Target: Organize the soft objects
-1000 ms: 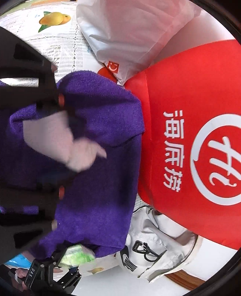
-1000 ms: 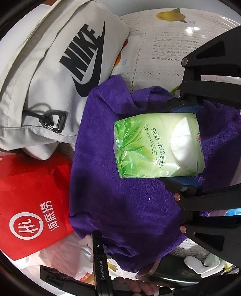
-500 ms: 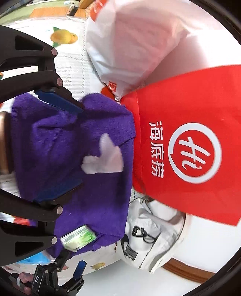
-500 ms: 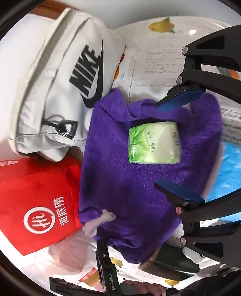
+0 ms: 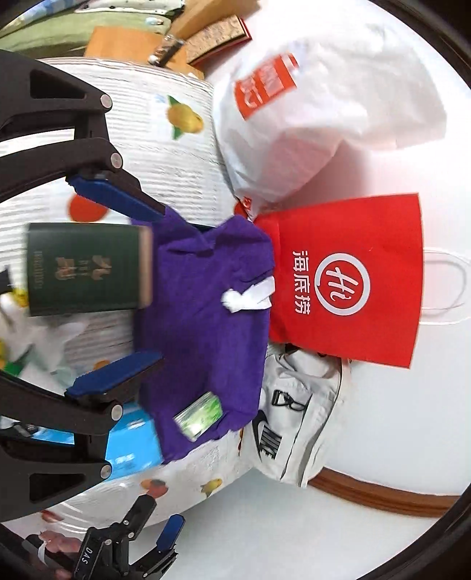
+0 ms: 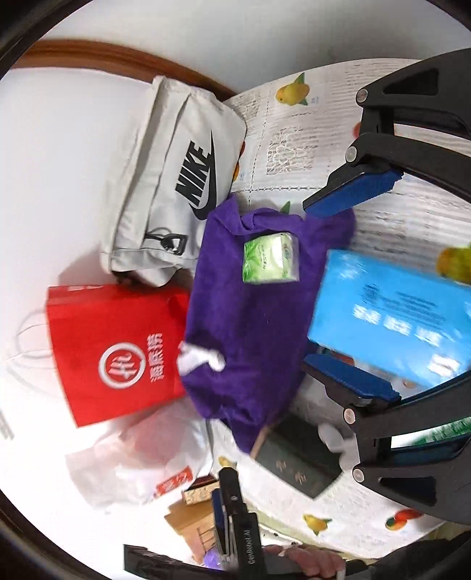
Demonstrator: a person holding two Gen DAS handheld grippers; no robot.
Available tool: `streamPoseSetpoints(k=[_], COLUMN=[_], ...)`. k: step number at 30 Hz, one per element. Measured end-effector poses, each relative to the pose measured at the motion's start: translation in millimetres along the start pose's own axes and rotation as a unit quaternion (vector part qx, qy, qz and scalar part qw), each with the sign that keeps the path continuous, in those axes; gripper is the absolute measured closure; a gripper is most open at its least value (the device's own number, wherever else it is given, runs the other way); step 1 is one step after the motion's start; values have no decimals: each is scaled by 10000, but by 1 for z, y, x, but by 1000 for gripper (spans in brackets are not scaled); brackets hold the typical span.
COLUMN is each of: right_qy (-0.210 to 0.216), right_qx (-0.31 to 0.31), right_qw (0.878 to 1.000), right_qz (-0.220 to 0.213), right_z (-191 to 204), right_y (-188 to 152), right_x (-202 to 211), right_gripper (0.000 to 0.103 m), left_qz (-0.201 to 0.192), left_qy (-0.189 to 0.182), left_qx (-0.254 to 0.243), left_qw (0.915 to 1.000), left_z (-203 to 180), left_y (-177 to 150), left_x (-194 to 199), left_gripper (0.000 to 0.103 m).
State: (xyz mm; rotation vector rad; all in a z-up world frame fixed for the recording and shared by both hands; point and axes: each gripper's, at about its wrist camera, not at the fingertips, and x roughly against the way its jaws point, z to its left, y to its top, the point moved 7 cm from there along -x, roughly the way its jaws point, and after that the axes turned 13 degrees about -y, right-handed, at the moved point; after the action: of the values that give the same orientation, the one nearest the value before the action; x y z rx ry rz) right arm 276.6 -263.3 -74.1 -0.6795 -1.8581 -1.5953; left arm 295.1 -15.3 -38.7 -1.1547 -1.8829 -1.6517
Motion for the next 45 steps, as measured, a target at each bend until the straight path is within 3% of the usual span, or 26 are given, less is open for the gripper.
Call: streamPoseSetpoints(k=[4, 12, 24, 33, 38, 39, 40, 42, 45], right_qy=[127, 236, 276, 565, 553, 528, 538, 631, 538], right_qx=[-132, -261, -331, 299, 514, 574, 639, 738, 889], right_qw=[9998, 9994, 9987, 9970, 9955, 9951, 9945, 9939, 9937], right_qz=[-98, 51, 276, 447, 567, 601, 635, 532, 414], right_z=[3, 10, 26, 67, 79, 82, 85, 92, 96], right_y=[-19, -66, -135, -161, -163, -165, -166, -165, -166], right_x=[31, 60, 57, 23, 1, -3, -7, -5, 3], right_gripper=[25, 25, 26, 47, 47, 53, 67, 79, 82], left_qz=[50, 117, 655, 797, 801, 801, 805, 860, 950], left_qy=[105, 34, 167, 75, -2, -12, -17, -33, -96], left_qx=[-148, 49, 322, 708, 815, 809, 790, 745, 755], left_qw=[9998, 9999, 9972, 9943, 9935, 9935, 9936, 9935, 9926], left_z=[-8, -18, 1, 19, 22, 22, 22, 22, 21], left_y=[-25, -84, -183, -215, -219, -219, -219, -219, -221], left_x=[24, 42, 31, 27, 25, 25, 24, 20, 14], left_gripper=[30, 30, 30, 30, 30, 30, 30, 30, 30])
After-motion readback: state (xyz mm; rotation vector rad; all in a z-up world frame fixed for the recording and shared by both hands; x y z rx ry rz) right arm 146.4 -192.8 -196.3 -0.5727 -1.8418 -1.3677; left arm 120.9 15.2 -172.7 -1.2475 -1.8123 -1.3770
